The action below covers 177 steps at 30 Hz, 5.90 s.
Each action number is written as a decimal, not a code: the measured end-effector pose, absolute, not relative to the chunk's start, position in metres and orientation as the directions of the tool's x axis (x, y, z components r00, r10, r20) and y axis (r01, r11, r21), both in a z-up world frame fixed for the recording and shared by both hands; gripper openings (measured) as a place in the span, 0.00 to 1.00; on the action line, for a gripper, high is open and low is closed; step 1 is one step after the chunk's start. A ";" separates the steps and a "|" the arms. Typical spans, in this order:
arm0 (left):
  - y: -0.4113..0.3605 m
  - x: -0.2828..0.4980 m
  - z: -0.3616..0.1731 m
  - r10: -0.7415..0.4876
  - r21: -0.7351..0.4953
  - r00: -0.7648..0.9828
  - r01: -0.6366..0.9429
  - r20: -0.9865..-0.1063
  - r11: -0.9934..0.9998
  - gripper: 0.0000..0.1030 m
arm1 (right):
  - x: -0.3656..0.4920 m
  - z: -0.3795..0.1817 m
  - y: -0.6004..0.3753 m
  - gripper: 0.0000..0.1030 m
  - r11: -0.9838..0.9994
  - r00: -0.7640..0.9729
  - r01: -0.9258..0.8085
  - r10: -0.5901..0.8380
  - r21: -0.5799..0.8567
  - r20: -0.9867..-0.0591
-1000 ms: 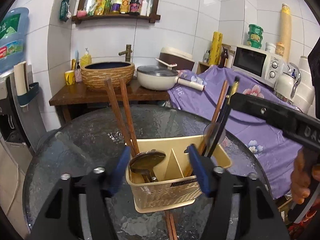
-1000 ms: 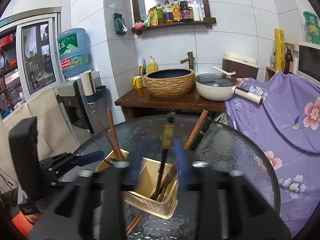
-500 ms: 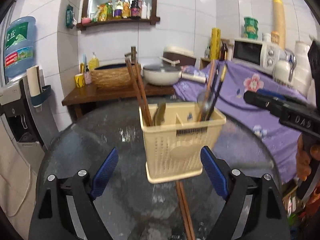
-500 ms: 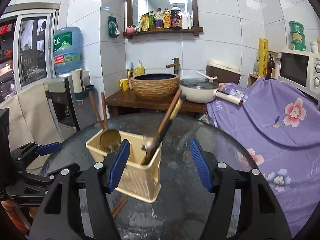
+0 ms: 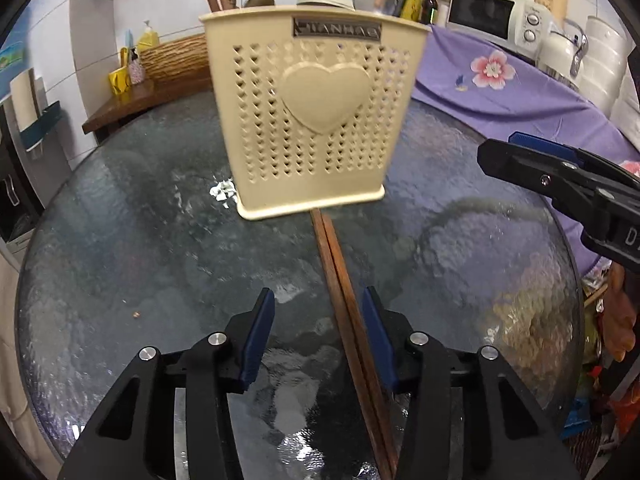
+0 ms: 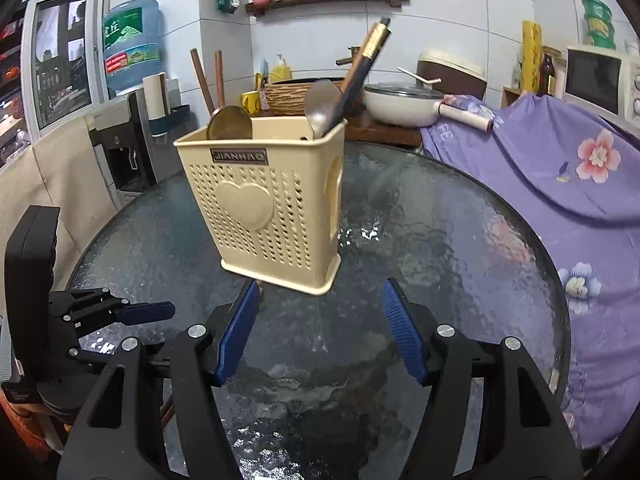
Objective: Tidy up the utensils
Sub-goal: 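Withdraw both tools toward the remaining wooden chopsticks, then grasp one wooden chopstick with the left tool while the right tool grasps the other, then lift both wooden chopsticks upright and carry them over the cream holder, then lower both wooden chopsticks into the cream holder and open both tools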
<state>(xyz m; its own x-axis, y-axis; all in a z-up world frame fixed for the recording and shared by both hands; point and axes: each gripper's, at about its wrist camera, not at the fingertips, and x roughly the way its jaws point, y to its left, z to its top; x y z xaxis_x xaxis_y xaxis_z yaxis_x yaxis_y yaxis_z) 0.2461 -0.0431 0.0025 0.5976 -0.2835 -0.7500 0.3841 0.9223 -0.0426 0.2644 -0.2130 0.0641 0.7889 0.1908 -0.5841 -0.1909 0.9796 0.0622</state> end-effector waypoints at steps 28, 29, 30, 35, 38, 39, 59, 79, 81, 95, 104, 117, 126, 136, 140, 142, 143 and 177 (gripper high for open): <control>-0.033 0.252 -0.009 -0.297 -0.091 0.570 0.361 -0.766 0.928 0.30 | 0.258 0.044 -0.214 0.63 0.978 0.744 -0.178 0.207 0.110 -0.635; -0.030 0.253 -0.009 -0.302 -0.104 0.571 0.353 -0.763 0.930 0.30 | 0.259 0.043 -0.213 0.64 0.978 0.743 -0.181 0.208 0.109 -0.636; -0.027 0.253 -0.009 -0.309 -0.115 0.570 0.351 -0.762 0.929 0.30 | 0.259 0.043 -0.212 0.63 0.977 0.741 -0.183 0.210 0.109 -0.638; -0.026 0.255 -0.013 -0.294 -0.100 0.565 0.349 -0.771 0.932 0.30 | 0.261 0.040 -0.209 0.63 0.974 0.728 -0.185 0.224 0.129 -0.647; -0.029 0.256 -0.013 -0.290 -0.089 0.566 0.355 -0.772 0.931 0.30 | 0.261 0.039 -0.208 0.63 0.975 0.728 -0.185 0.223 0.127 -0.649; -0.030 0.256 -0.013 -0.284 -0.082 0.569 0.354 -0.772 0.932 0.29 | 0.262 0.039 -0.207 0.63 0.975 0.726 -0.183 0.219 0.123 -0.652; 0.027 0.263 -0.008 -0.177 -0.045 0.580 0.234 -0.795 0.971 0.22 | 0.299 0.007 -0.153 0.63 0.963 0.623 -0.223 0.260 0.152 -0.738; 0.011 0.319 -0.009 -0.111 0.024 0.587 0.218 -0.802 0.976 0.29 | 0.346 -0.008 -0.102 0.15 0.982 0.584 -0.185 0.145 0.043 -0.799; 0.009 0.319 -0.009 -0.117 0.025 0.586 0.228 -0.802 0.973 0.20 | 0.352 -0.007 -0.098 0.12 0.981 0.576 -0.184 0.160 0.063 -0.801; -0.010 0.304 -0.010 -0.100 0.060 0.595 0.243 -0.798 0.968 0.10 | 0.351 -0.008 -0.103 0.08 0.961 0.542 -0.263 0.224 0.090 -0.810; -0.013 0.306 -0.002 -0.124 0.024 0.616 0.227 -0.778 0.974 0.07 | 0.345 0.001 -0.115 0.08 0.948 0.565 -0.295 0.275 0.120 -0.778; -0.009 0.269 0.084 -0.264 -0.053 0.734 0.298 -0.626 0.953 0.07 | 0.301 0.092 -0.161 0.07 0.907 0.688 -0.385 0.407 0.174 -0.600; -0.008 0.234 0.140 -0.366 -0.081 0.773 0.381 -0.518 0.921 0.07 | 0.257 0.152 -0.196 0.07 0.857 0.707 -0.473 0.508 0.205 -0.493; -0.003 0.232 0.148 -0.430 -0.116 0.732 0.440 -0.528 0.891 0.07 | 0.241 0.183 -0.210 0.07 0.843 0.702 -0.507 0.526 0.181 -0.480; -0.006 0.229 0.152 -0.432 -0.102 0.734 0.450 -0.524 0.887 0.07 | 0.240 0.187 -0.210 0.07 0.831 0.692 -0.524 0.545 0.189 -0.473; -0.006 0.227 0.154 -0.436 -0.095 0.734 0.458 -0.521 0.884 0.07 | 0.241 0.189 -0.209 0.07 0.825 0.686 -0.532 0.552 0.192 -0.473; -0.006 0.226 0.156 -0.438 -0.090 0.734 0.463 -0.519 0.882 0.07 | 0.242 0.190 -0.208 0.07 0.823 0.685 -0.535 0.554 0.189 -0.474; -0.020 0.323 0.301 -0.395 -0.127 0.846 0.375 -0.358 0.918 0.07 | 0.341 0.340 -0.215 0.07 0.879 0.806 -0.453 0.474 0.147 -0.355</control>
<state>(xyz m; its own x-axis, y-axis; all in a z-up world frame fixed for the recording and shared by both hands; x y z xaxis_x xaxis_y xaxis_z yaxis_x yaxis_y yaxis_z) 0.3228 -0.0203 0.3014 0.8459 -0.3952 -0.3581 0.3750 0.9182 -0.1273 0.3405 -0.2155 0.3402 0.8055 0.4741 -0.3554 -0.4528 0.8794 0.1471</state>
